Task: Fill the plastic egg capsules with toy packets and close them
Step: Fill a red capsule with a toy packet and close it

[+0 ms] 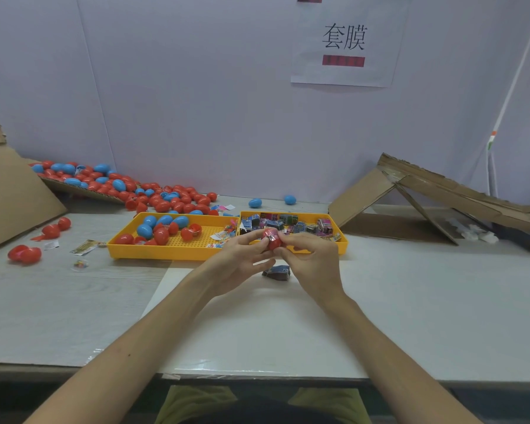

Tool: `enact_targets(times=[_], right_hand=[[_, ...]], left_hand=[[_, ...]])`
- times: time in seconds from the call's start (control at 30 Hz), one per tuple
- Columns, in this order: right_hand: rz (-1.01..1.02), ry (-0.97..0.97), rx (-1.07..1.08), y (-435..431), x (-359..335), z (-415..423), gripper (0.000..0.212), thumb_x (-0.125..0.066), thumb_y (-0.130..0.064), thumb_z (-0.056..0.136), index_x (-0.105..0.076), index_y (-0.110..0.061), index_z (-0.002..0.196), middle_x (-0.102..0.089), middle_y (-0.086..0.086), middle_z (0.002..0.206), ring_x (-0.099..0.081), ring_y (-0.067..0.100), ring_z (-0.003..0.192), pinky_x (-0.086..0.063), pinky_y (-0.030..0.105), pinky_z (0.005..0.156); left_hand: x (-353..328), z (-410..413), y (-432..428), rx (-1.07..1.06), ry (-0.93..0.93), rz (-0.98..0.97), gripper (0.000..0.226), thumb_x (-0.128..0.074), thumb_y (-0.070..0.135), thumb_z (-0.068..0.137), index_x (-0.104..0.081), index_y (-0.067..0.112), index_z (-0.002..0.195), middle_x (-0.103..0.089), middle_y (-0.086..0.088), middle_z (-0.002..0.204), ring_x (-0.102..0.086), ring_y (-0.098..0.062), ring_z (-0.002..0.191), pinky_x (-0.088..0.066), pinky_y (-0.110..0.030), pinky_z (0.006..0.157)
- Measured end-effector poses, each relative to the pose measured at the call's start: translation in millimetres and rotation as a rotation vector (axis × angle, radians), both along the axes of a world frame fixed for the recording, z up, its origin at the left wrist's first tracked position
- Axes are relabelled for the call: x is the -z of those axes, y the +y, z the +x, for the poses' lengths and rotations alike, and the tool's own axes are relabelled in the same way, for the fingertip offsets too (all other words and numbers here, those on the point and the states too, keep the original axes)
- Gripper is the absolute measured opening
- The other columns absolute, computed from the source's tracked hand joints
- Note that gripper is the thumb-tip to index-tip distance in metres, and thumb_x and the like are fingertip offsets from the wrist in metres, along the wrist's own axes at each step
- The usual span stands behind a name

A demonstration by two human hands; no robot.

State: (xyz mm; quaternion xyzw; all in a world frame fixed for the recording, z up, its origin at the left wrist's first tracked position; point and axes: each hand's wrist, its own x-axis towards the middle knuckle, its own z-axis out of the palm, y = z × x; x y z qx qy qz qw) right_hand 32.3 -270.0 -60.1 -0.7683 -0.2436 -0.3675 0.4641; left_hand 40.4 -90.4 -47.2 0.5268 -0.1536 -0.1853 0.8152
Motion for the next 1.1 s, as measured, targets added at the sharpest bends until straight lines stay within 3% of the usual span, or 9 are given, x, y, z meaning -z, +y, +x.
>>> enact_targets(times=[0.2, 0.3, 0.4, 0.5, 0.6, 0.7, 0.83, 0.97, 1.1], right_hand=[[0.051, 0.168, -0.086, 4, -3, -2, 0.031, -0.080, -0.014, 0.084, -0.076, -0.020, 0.114, -0.075, -0.010, 0.102, -0.071, 0.005, 0.095, -0.060, 0.030, 0.082], [0.096, 0.184, -0.104, 3, -4, -2, 0.031, -0.076, -0.007, 0.086, -0.076, -0.023, 0.113, -0.074, -0.012, 0.104, -0.072, 0.006, 0.096, -0.061, 0.035, 0.080], [0.088, 0.150, -0.097, 0, -5, -2, 0.039, -0.072, 0.002, 0.085, -0.074, -0.025, 0.114, -0.072, -0.016, 0.105, -0.071, 0.006, 0.096, -0.061, 0.035, 0.082], [0.211, 0.269, -0.216, 1, -8, -2, 0.041, -0.078, -0.007, 0.084, -0.070, -0.032, 0.116, -0.074, -0.014, 0.105, -0.072, 0.008, 0.099, -0.060, 0.026, 0.078], [0.329, 0.372, -0.260, 0, -11, -2, 0.024, -0.081, -0.019, 0.084, -0.075, -0.036, 0.100, -0.076, -0.014, 0.099, -0.073, 0.008, 0.092, -0.058, 0.021, 0.075], [0.394, 0.414, -0.290, -3, -12, -2, 0.012, -0.080, -0.028, 0.080, -0.078, -0.033, 0.090, -0.078, -0.006, 0.093, -0.075, 0.015, 0.089, -0.061, 0.031, 0.078], [0.428, 0.431, -0.328, -4, -11, -1, 0.014, -0.080, -0.029, 0.075, -0.081, -0.033, 0.089, -0.079, -0.001, 0.093, -0.075, 0.017, 0.092, -0.060, 0.027, 0.078], [0.442, 0.451, -0.311, -5, -10, -1, 0.026, -0.080, -0.027, 0.073, -0.079, -0.022, 0.099, -0.079, 0.003, 0.096, -0.075, 0.021, 0.096, -0.061, 0.039, 0.086], [0.509, 0.542, -0.335, -3, -11, 1, 0.034, -0.076, -0.032, 0.078, -0.076, -0.015, 0.108, -0.078, 0.008, 0.100, -0.074, 0.027, 0.097, -0.061, 0.043, 0.084]], left_hand=[[0, 0, 2, -0.035, -0.064, 0.026, 0.039, -0.071, 0.018, 0.090, -0.064, 0.015, 0.129, -0.070, -0.013, 0.121, -0.068, -0.025, 0.113, -0.051, -0.038, 0.101], [-2, 0, 1, -0.069, -0.078, 0.054, 0.033, -0.073, 0.025, 0.088, -0.069, 0.023, 0.121, -0.071, -0.009, 0.117, -0.068, -0.025, 0.114, -0.051, -0.036, 0.095], [-1, 1, -1, -0.135, -0.082, 0.020, 0.028, -0.075, 0.022, 0.088, -0.072, 0.018, 0.115, -0.071, -0.010, 0.112, -0.070, -0.022, 0.106, -0.055, -0.031, 0.088], [0, 2, 0, -0.170, -0.087, -0.043, 0.034, -0.071, 0.014, 0.084, -0.069, 0.006, 0.117, -0.073, -0.016, 0.112, -0.072, -0.027, 0.105, -0.059, -0.030, 0.087], [0, 3, -1, -0.176, -0.088, -0.041, 0.034, -0.073, 0.012, 0.081, -0.070, 0.005, 0.115, -0.074, -0.016, 0.113, -0.073, -0.025, 0.104, -0.059, -0.028, 0.085], [0, 2, -3, -0.164, -0.083, -0.018, 0.040, -0.074, 0.014, 0.081, -0.069, 0.006, 0.120, -0.075, -0.013, 0.113, -0.073, -0.025, 0.107, -0.059, -0.027, 0.083], [0, 1, -3, -0.153, -0.078, -0.011, 0.036, -0.070, 0.010, 0.087, -0.068, 0.006, 0.123, -0.075, -0.013, 0.113, -0.072, -0.025, 0.107, -0.059, -0.026, 0.084], [2, 3, -3, -0.159, -0.079, 0.001, 0.028, -0.065, 0.004, 0.093, -0.070, 0.006, 0.120, -0.074, -0.016, 0.115, -0.072, -0.026, 0.108, -0.059, -0.026, 0.084], [3, 3, -6, -0.268, -0.183, 0.064, 0.024, -0.068, 0.002, 0.091, -0.074, 0.011, 0.113, -0.077, -0.010, 0.107, -0.074, -0.024, 0.101, -0.059, -0.026, 0.083]])
